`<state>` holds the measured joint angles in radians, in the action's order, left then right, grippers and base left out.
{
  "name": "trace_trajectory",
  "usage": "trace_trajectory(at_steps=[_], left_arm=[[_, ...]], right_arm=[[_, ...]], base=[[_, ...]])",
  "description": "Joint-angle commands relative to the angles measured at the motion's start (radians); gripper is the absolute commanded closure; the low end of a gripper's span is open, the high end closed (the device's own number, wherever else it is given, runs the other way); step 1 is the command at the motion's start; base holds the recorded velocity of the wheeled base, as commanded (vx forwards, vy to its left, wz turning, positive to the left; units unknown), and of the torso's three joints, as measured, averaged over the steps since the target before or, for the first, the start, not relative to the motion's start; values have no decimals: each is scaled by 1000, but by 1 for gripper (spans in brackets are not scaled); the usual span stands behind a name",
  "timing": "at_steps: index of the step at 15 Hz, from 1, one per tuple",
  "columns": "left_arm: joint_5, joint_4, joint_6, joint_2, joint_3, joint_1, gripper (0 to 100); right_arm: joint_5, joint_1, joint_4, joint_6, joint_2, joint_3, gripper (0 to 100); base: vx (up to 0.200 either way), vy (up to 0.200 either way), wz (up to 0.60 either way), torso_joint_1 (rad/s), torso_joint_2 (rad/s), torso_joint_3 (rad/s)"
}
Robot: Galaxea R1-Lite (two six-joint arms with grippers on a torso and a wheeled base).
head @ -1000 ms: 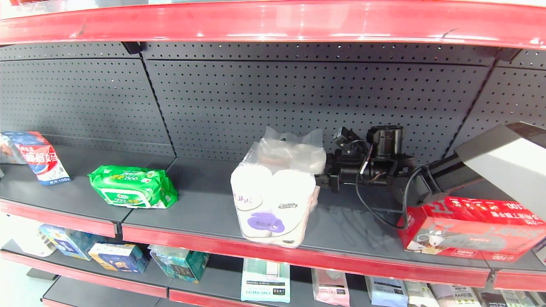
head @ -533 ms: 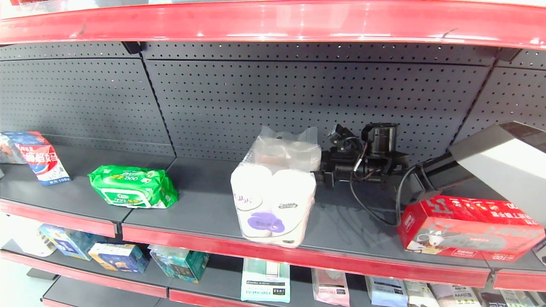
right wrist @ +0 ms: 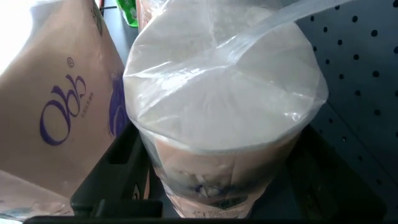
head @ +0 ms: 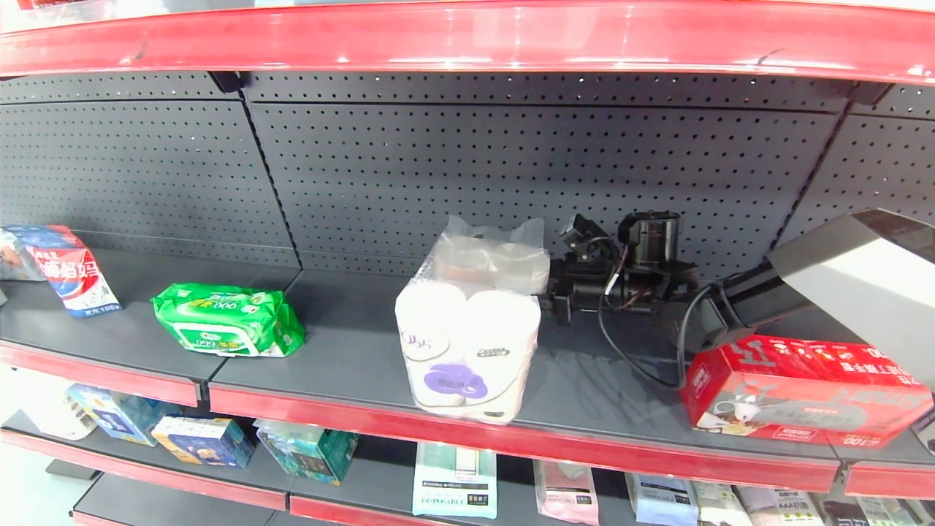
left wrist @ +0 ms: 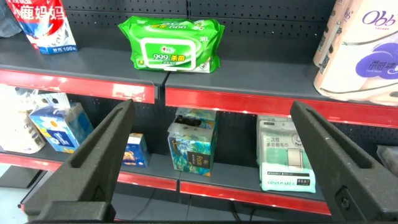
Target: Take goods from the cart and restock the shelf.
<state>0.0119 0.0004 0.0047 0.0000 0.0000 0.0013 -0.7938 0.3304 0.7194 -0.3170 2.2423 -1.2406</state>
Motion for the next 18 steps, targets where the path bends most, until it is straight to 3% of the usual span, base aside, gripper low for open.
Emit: trace_trajectory(at_steps=[1,18], left_arm=[[0,0,0,0,0,0,0],[0,0,1,0,0,0,0]], right_arm=[[1,-4,-1,-5,-7,4,100],[2,-4,-1,-53,-30,49,100]], base=[[0,0,0,0,0,0],[0,0,0,0,0,0]])
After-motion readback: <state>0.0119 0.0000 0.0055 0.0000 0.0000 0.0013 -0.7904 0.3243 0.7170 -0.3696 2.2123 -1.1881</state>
